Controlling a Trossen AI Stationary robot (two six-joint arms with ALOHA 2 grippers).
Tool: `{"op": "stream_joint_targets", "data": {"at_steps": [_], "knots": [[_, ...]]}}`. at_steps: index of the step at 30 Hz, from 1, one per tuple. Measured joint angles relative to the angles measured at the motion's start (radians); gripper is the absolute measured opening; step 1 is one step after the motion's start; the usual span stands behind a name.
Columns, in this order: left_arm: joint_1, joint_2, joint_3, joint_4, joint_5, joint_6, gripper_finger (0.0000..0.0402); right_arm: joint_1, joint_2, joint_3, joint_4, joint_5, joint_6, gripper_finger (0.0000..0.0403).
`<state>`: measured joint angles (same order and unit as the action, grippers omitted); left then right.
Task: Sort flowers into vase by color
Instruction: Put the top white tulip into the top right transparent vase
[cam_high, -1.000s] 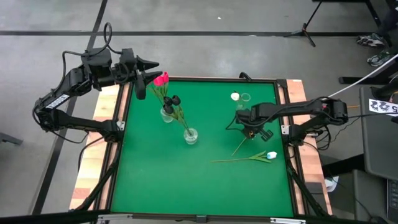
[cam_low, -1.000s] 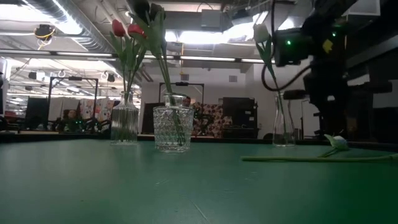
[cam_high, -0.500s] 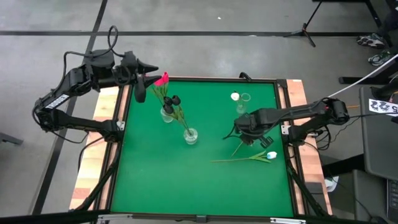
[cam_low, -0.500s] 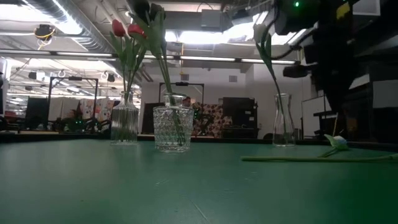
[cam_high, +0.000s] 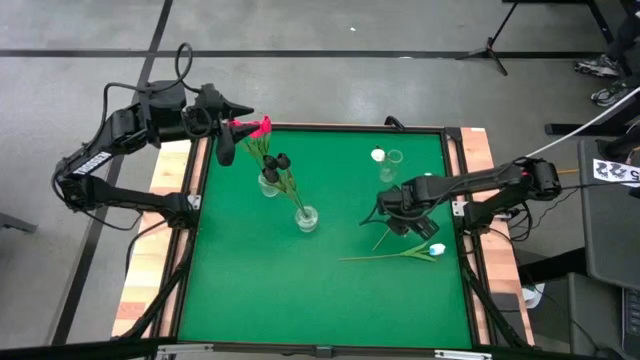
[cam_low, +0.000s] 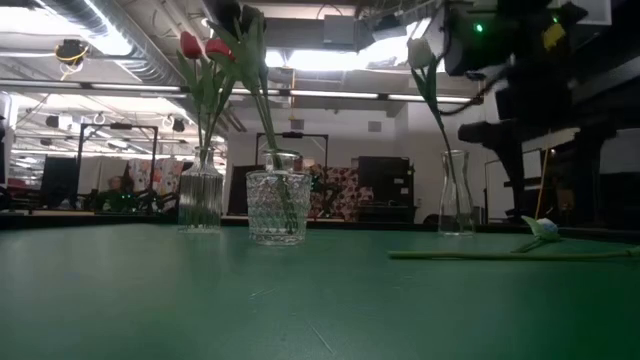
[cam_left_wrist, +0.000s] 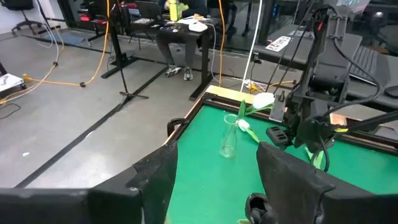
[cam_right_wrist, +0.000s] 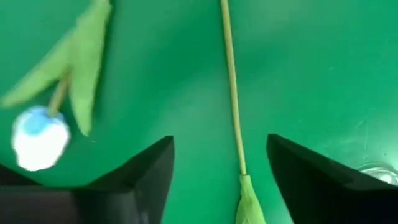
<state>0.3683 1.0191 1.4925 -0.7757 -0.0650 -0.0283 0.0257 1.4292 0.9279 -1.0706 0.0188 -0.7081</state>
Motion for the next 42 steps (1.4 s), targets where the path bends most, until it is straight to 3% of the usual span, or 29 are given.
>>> {"op": "stream_joint_targets", "data": {"at_steps": [5, 14, 31, 37, 42], "knots": [[0.0, 0.0, 0.0, 0.0, 0.0, -0.012, 0.0229, 0.0, 0.0, -0.075, 0.059, 0.024, -0.057, 0.0275], [0.0, 0.005, 0.0, 0.0, -0.015, -0.019, 0.023, 0.0, 0.0, -0.179, 0.198, 0.037, -0.086, 0.0243], [0.0, 0.012, 0.0, -0.004, -0.018, -0.052, 0.023, -0.079, 0.024, -0.237, 0.333, 0.11, -0.149, 0.0233], [0.0, 0.012, 0.0, -0.003, -0.018, -0.051, 0.023, -0.079, 0.068, -0.252, 0.339, 0.105, -0.11, 0.0187], [0.0, 0.012, 0.0, -0.007, -0.018, -0.051, 0.023, -0.078, 0.083, -0.252, 0.328, 0.101, -0.079, 0.0112]]}}
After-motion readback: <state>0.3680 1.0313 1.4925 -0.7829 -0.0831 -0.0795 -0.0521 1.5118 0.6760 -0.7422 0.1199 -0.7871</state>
